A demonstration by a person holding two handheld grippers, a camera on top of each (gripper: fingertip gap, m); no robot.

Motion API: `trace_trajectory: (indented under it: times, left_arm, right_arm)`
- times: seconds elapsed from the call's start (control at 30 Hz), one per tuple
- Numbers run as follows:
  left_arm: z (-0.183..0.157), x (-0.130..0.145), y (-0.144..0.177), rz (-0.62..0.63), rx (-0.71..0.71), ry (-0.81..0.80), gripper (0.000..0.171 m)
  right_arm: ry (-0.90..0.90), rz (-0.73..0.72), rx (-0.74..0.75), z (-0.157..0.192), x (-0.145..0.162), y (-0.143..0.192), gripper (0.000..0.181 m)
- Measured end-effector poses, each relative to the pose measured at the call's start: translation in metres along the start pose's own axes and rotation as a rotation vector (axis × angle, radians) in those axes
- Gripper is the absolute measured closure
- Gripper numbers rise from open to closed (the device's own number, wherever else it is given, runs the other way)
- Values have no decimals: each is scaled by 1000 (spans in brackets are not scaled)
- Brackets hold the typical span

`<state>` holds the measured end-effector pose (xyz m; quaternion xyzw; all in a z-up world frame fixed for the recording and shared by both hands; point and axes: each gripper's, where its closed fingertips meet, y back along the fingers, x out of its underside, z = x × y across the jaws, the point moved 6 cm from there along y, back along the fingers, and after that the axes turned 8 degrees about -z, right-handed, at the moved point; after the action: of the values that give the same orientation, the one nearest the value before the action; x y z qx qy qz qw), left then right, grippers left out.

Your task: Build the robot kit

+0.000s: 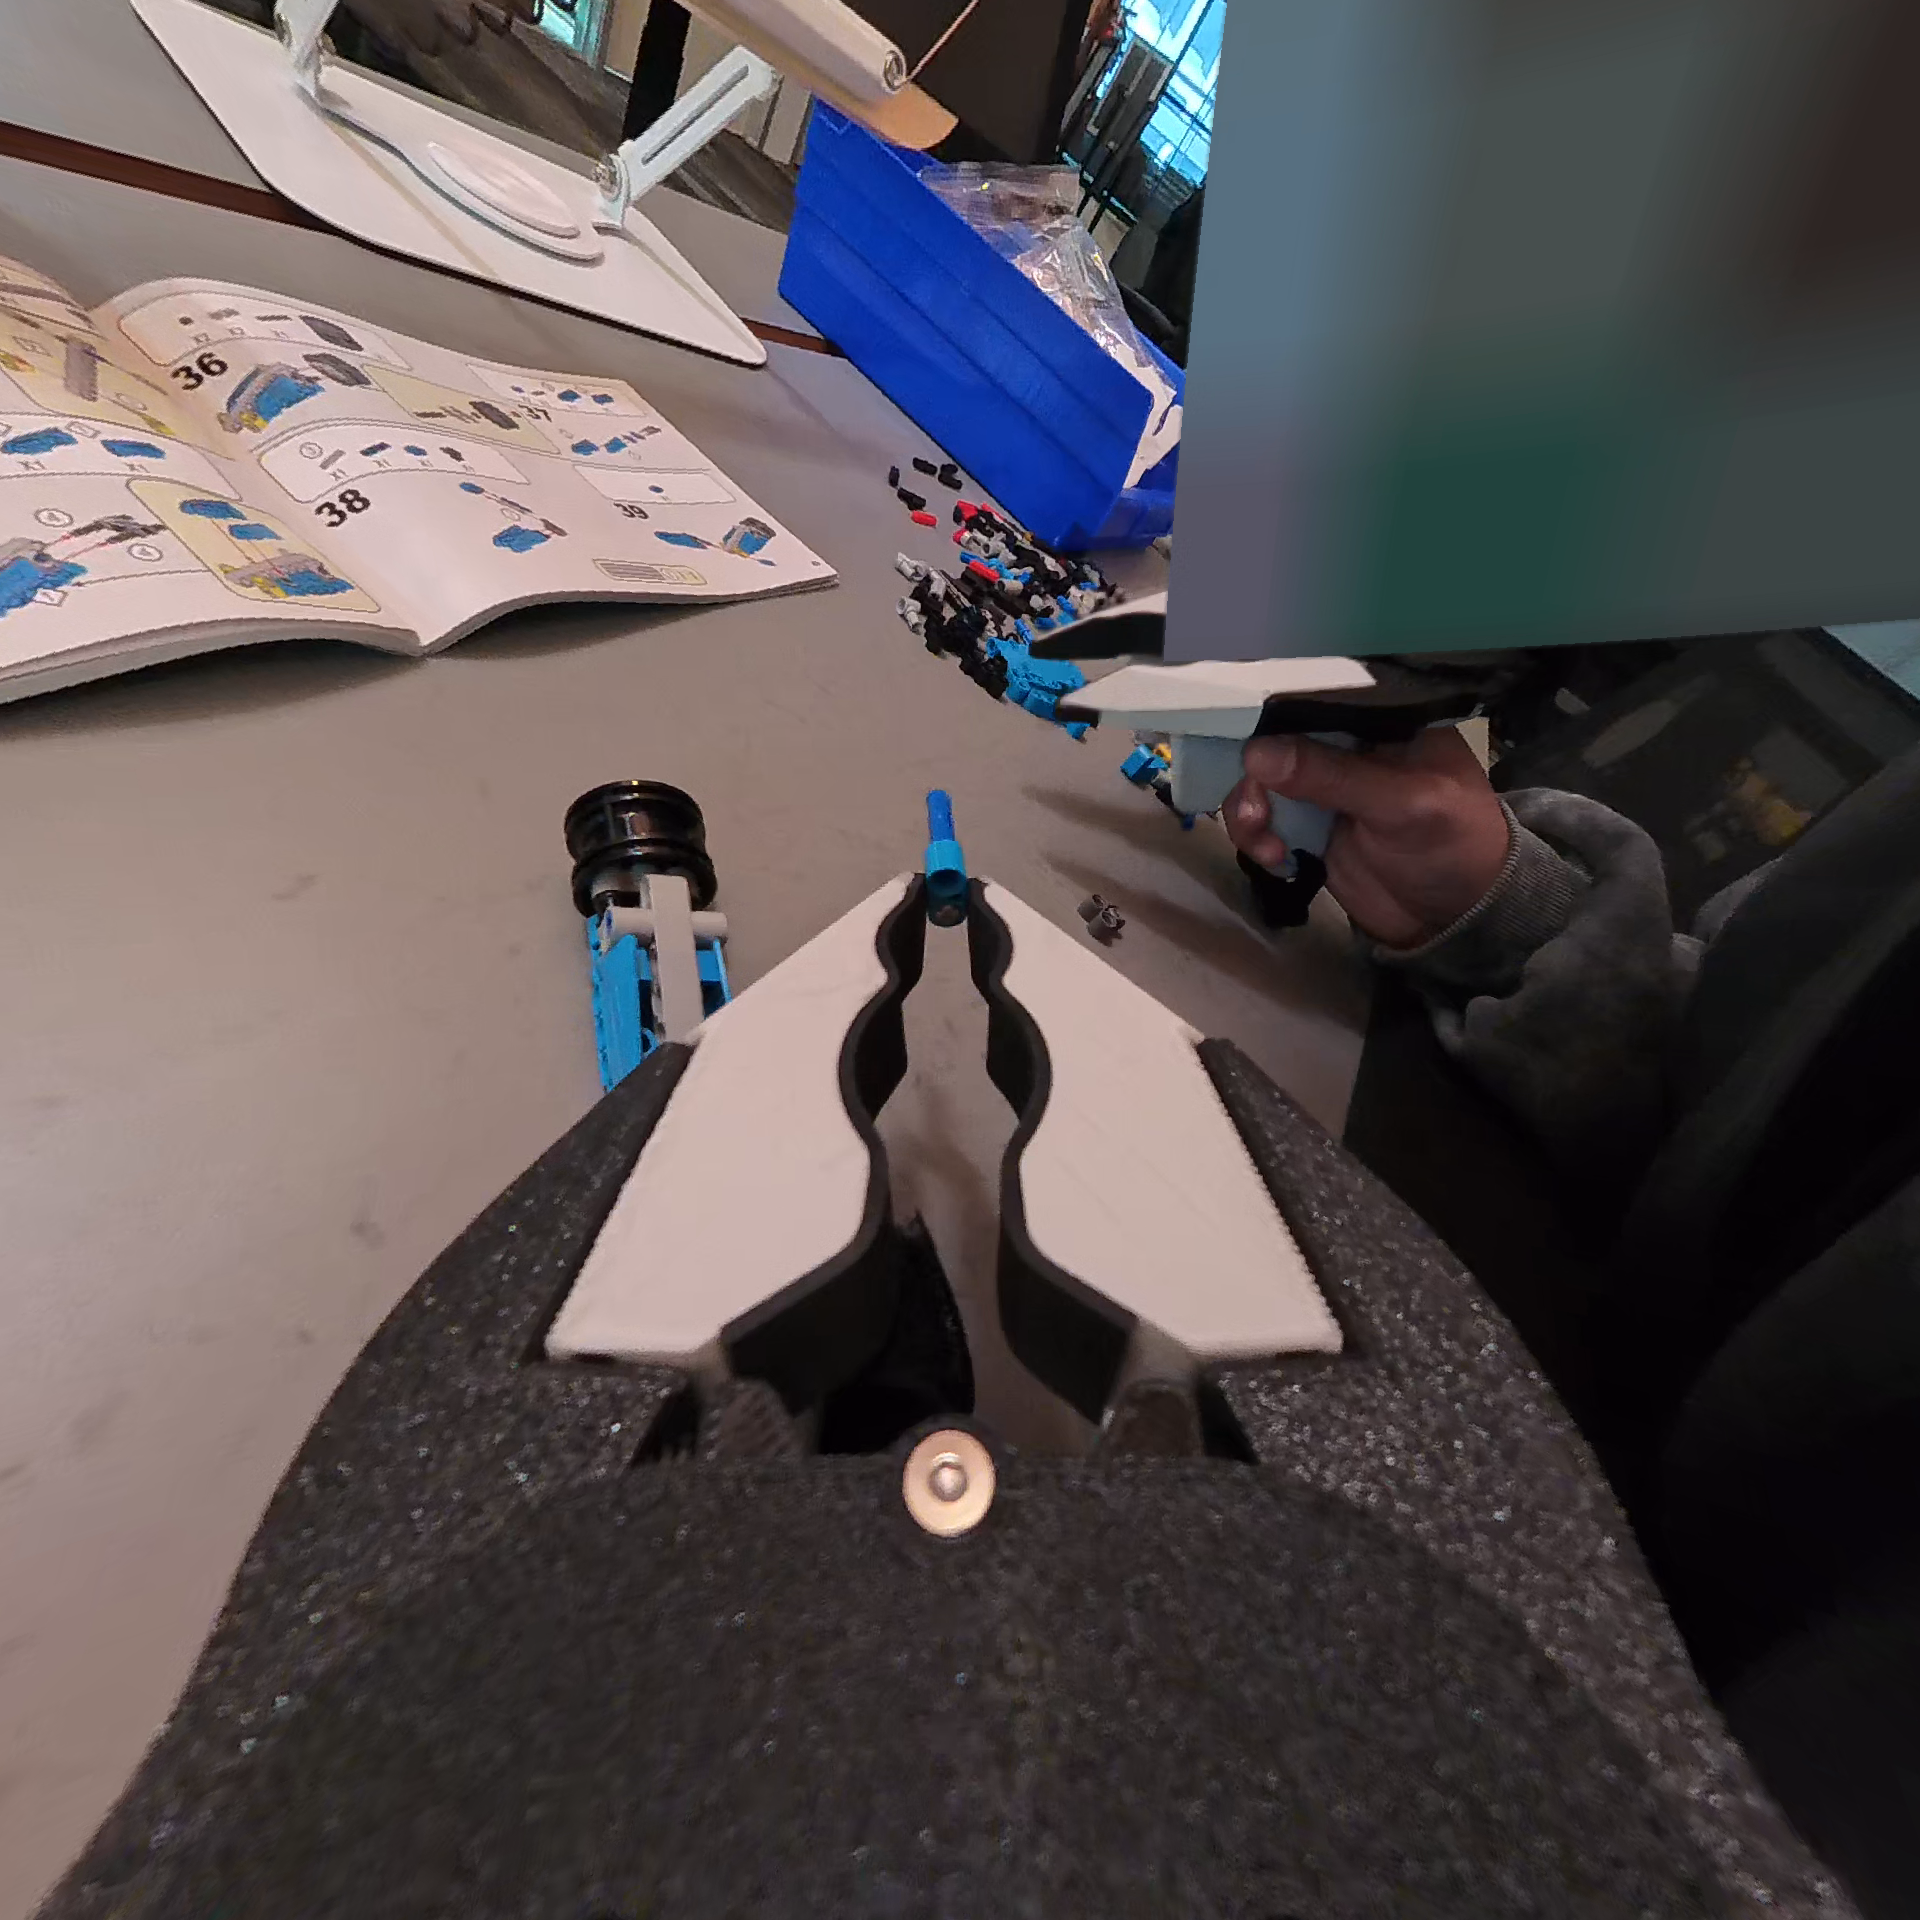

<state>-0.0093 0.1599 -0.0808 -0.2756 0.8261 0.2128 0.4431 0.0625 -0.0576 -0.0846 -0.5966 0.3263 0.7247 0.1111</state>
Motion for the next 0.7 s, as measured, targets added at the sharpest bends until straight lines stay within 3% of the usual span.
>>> trace_trajectory:
  times: [0.23,0.33,0.7]
  left_arm:
    - [7,-1,1,-12,-9,64,165]
    - [7,-1,0,-8,-6,66,165]
    - [7,1,0,0,1,72,164]
  right_arm:
    - [70,39,-35,10,4,-5,155]
    - [69,51,-78,15,5,-5,166]
    - [87,72,-100,20,7,-6,168]
